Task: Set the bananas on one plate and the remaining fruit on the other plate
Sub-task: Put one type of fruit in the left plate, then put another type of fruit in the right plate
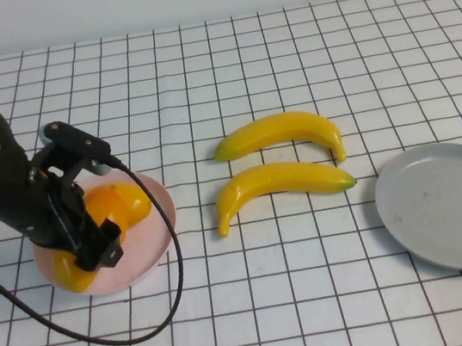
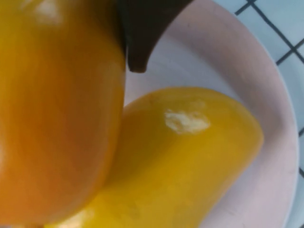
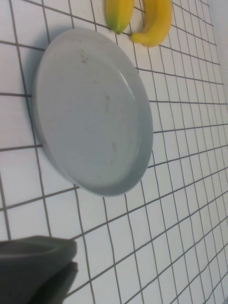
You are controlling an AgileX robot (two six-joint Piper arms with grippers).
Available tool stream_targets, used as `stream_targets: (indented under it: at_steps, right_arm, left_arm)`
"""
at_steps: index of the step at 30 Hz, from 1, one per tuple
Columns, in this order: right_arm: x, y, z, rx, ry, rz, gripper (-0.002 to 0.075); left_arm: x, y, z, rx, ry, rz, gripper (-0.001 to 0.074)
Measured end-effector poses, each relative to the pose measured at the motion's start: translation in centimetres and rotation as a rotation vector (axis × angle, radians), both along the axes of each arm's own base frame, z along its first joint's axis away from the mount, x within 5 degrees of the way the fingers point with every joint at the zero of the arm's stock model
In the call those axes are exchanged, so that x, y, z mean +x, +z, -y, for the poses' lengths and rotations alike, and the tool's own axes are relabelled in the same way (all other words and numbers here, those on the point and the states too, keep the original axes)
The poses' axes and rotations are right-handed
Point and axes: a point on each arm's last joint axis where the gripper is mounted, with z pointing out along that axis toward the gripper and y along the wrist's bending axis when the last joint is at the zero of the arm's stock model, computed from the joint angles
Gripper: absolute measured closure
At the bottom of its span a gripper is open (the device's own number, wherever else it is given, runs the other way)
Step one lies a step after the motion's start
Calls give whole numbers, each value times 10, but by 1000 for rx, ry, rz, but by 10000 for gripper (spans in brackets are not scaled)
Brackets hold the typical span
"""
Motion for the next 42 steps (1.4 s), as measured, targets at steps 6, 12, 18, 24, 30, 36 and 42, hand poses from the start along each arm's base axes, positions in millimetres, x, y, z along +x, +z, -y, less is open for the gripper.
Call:
stream_targets:
  at_steps: [6, 12, 18, 24, 30, 36, 42]
  right_arm:
    - [0, 0, 0, 0, 0, 0, 742]
    - [0, 0, 0, 0, 0, 0, 742]
    - [0, 0, 0, 0, 0, 0, 742]
    - [0, 0, 0, 0, 0, 0, 742]
    - [0, 0, 0, 0, 0, 0, 742]
    - [0, 0, 0, 0, 0, 0, 743]
    - [0, 0, 0, 0, 0, 0, 742]
  left_arm:
    - [1, -3, 1, -21, 3, -11, 67]
    - [4, 5, 2, -16, -12, -22, 66]
    - [-5, 62, 6, -114, -17, 65, 66]
    - [-48, 125, 10, -303, -81, 249, 113]
    - [-102, 129, 0, -383, -51, 346, 556]
    - [-147, 113, -20, -373, 152, 311, 720]
    - [-185, 104, -37, -285, 167, 354, 736]
